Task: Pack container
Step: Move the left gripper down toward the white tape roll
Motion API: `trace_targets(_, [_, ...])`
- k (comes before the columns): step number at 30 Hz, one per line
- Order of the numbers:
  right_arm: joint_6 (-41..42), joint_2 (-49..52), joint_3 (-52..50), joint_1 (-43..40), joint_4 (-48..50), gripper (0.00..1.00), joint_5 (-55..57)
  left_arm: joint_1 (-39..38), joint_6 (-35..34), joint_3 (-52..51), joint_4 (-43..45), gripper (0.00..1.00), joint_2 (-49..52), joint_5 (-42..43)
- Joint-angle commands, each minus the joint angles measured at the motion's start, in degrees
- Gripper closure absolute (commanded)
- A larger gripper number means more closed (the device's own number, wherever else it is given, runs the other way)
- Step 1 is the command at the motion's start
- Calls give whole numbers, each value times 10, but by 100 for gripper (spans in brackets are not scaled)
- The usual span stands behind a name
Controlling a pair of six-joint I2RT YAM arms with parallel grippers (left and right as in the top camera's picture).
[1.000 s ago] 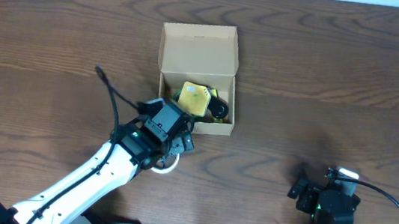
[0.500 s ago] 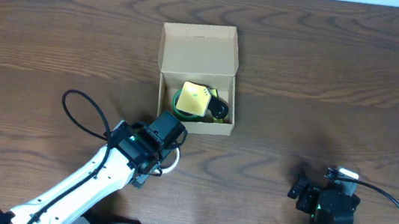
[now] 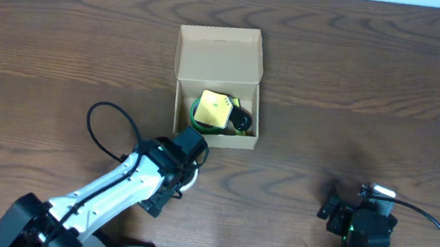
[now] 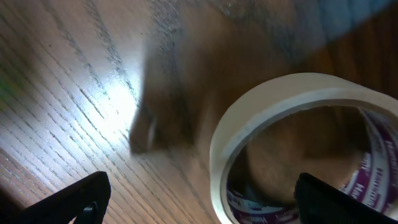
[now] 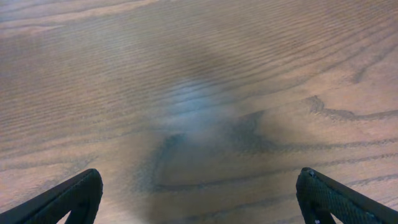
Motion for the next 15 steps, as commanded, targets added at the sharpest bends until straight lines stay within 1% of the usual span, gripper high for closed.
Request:
trace_targets(1, [-9,-3,-5,-4,-1,1,6,0,-6,-5,-1,4,16,3])
trace_targets(2, [-9,-3,-5,-4,-1,1,6,0,-6,-5,0,0,19,3])
trace_targets(3, [-9,-3,-5,-4,-1,1,6,0,-6,-5,0,11,22,3])
trace_targets(4, [-9,-3,-5,-4,-1,1,6,0,-6,-5,0,17,24,3])
trace_targets(6, [-9,-3,-5,-4,-1,1,6,0,-6,-5,0,34,28,3])
trace_targets(9, [-9,-3,-5,-4,-1,1,6,0,-6,-5,0,44,35,9])
trace_targets(12, [-9,-3,-5,-4,-1,1,6,0,-6,-5,2,64,40,13])
trace_targets(13, [-9,-3,-5,-4,-1,1,6,0,-6,-5,3,73,41,13])
trace_targets(15, [-9,-3,-5,-4,-1,1,6,0,-6,-5,3,84,41,13])
